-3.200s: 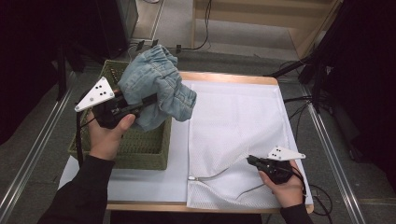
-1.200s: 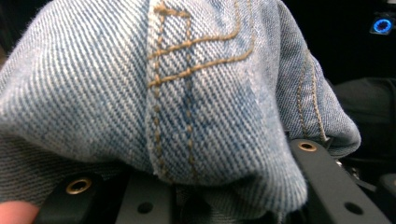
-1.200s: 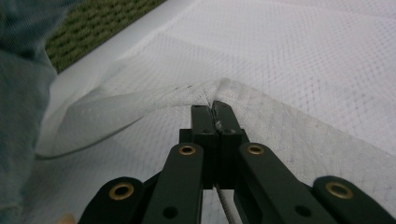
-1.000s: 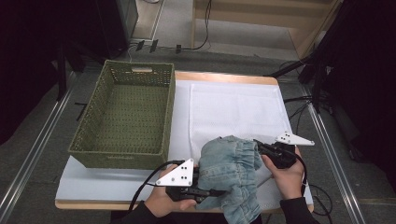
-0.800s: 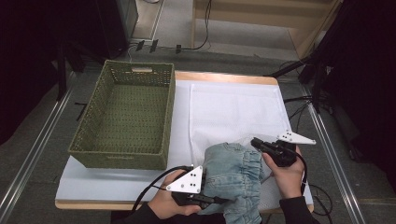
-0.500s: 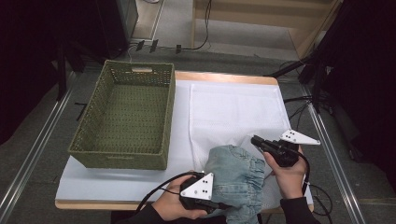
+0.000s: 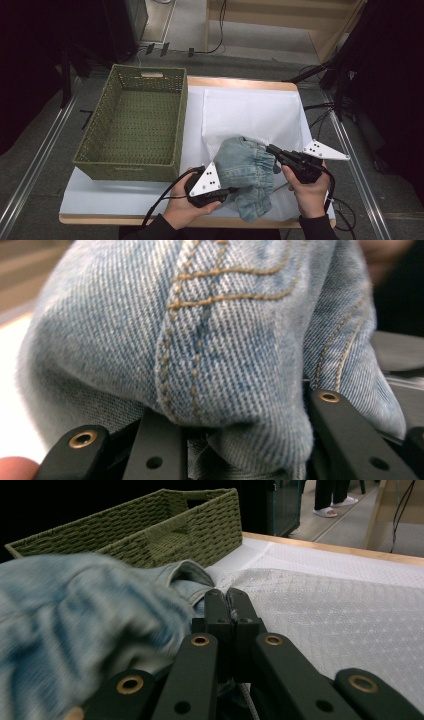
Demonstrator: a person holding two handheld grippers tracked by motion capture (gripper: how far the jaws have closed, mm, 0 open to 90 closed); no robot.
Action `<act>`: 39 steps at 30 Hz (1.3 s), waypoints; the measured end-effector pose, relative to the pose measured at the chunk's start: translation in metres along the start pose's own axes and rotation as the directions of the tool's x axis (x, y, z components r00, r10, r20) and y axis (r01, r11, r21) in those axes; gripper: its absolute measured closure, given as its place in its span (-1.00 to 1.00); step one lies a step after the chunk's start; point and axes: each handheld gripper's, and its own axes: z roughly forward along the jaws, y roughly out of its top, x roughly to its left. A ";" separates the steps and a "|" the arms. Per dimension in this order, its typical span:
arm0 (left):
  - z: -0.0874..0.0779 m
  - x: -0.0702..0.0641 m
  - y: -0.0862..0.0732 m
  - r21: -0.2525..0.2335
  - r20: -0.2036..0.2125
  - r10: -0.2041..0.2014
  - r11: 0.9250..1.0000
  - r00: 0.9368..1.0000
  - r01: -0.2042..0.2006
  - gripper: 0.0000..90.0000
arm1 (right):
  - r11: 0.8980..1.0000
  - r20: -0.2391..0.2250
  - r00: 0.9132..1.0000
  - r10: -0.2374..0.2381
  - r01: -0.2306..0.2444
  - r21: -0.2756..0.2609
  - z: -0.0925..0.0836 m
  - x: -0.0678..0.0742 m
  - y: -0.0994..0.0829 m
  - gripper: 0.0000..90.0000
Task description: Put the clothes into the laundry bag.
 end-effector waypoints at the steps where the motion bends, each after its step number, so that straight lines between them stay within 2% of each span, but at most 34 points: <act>1: 0.004 0.000 -0.003 0.021 0.005 -0.022 1.000 1.000 0.022 0.47 | 1.000 -0.001 1.000 -0.004 0.004 0.005 0.001 0.002 -0.001 1.00; 2: 0.009 0.000 -0.007 0.048 0.030 -0.045 0.998 0.999 0.043 0.47 | 1.000 0.001 1.000 -0.004 0.004 0.013 0.002 0.002 -0.002 1.00; 3: 0.014 -0.002 -0.010 0.086 0.050 -0.052 0.995 0.997 0.047 0.46 | 1.000 0.005 1.000 0.001 -0.001 0.022 0.003 0.002 -0.004 1.00; 4: 0.019 -0.005 -0.013 0.103 0.063 -0.055 0.994 0.996 0.048 0.45 | 1.000 0.007 1.000 0.011 -0.011 0.029 0.004 0.001 -0.007 1.00; 7: 0.027 -0.010 -0.018 0.116 0.119 -0.074 0.991 0.990 0.060 0.30 | 0.999 -0.002 1.000 0.029 -0.029 0.046 0.007 -0.001 -0.014 1.00; 9: 0.027 -0.011 -0.017 0.103 0.136 -0.083 0.992 0.987 0.069 0.09 | 0.998 0.006 1.000 0.020 -0.021 0.061 0.007 0.000 -0.017 1.00; 10: 0.025 -0.010 -0.016 0.093 0.146 -0.093 0.992 0.985 0.080 -0.09 | 0.998 0.012 1.000 0.015 -0.016 0.064 0.007 0.000 -0.018 1.00; 12: 0.019 -0.008 -0.014 0.062 0.185 -0.118 0.992 0.976 0.108 -0.49 | 0.997 0.023 1.000 0.008 -0.010 0.071 0.007 0.000 -0.020 1.00; 13: 0.016 -0.007 -0.012 0.057 0.212 -0.121 0.992 0.970 0.112 -0.60 | 0.997 0.027 1.000 0.007 -0.008 0.073 0.007 -0.001 -0.021 1.00; 15: 0.006 -0.007 -0.007 0.027 0.211 -0.098 0.995 0.972 0.095 -0.83 | 0.997 0.030 0.999 0.013 -0.015 0.070 0.006 -0.003 -0.022 1.00; 17: -0.002 -0.004 -0.002 -0.007 0.242 -0.106 0.994 0.965 0.111 -0.95 | 0.998 0.035 0.999 0.014 -0.017 0.068 0.005 -0.004 -0.022 1.00; 19: -0.011 0.001 0.002 -0.052 0.225 -0.118 0.990 0.967 0.133 -1.00 | 0.997 0.042 0.999 0.012 -0.015 0.070 0.004 -0.005 -0.023 1.00; 21: -0.015 0.008 0.006 -0.088 0.200 -0.148 0.982 0.969 0.168 -1.00 | 0.997 0.047 0.999 0.003 -0.007 0.075 0.005 -0.005 -0.023 1.00; 26: -0.027 0.018 0.019 -0.165 0.153 -0.151 0.970 0.977 0.176 -1.00 | 0.997 0.053 0.999 -0.004 0.000 0.076 0.005 -0.005 -0.023 1.00; 28: -0.029 0.024 0.023 -0.174 0.137 -0.174 0.965 0.975 0.196 -1.00 | 0.997 0.052 0.999 0.001 -0.004 0.074 0.005 -0.005 -0.023 1.00; 29: -0.027 0.027 0.025 -0.157 0.123 -0.208 0.962 0.970 0.226 -1.00 | 0.997 0.052 0.999 0.000 -0.004 0.073 0.005 -0.006 -0.023 1.00; 31: -0.015 0.033 0.025 -0.066 0.096 -0.274 0.958 0.957 0.280 -0.99 | 0.997 0.054 0.999 0.003 -0.007 0.074 0.005 -0.006 -0.023 1.00; 34: 0.007 0.037 0.018 0.021 0.118 -0.304 0.953 0.945 0.304 -0.95 | 0.997 0.051 0.999 -0.002 -0.002 0.075 0.005 -0.005 -0.022 1.00; 35: 0.015 0.037 0.015 0.058 0.125 -0.322 0.947 0.938 0.317 -0.96 | 0.997 0.049 0.999 -0.004 0.001 0.074 0.005 -0.005 -0.022 1.00; 36: 0.022 0.037 0.013 0.095 0.140 -0.349 0.936 0.927 0.338 -0.98 | 0.997 0.047 0.999 -0.009 0.005 0.075 0.005 -0.004 -0.022 1.00; 37: 0.029 0.038 0.010 0.136 0.155 -0.389 0.919 0.908 0.370 -1.00 | 0.997 0.045 0.999 -0.011 0.008 0.075 0.005 -0.004 -0.022 1.00; 38: 0.037 0.038 0.007 0.163 0.192 -0.433 0.899 0.881 0.406 -1.00 | 0.997 0.044 0.999 -0.009 0.006 0.075 0.005 -0.004 -0.022 1.00; 39: 0.042 0.038 0.004 0.187 0.217 -0.455 0.887 0.863 0.421 -1.00 | 0.997 0.044 0.999 -0.008 0.005 0.076 0.005 -0.005 -0.022 1.00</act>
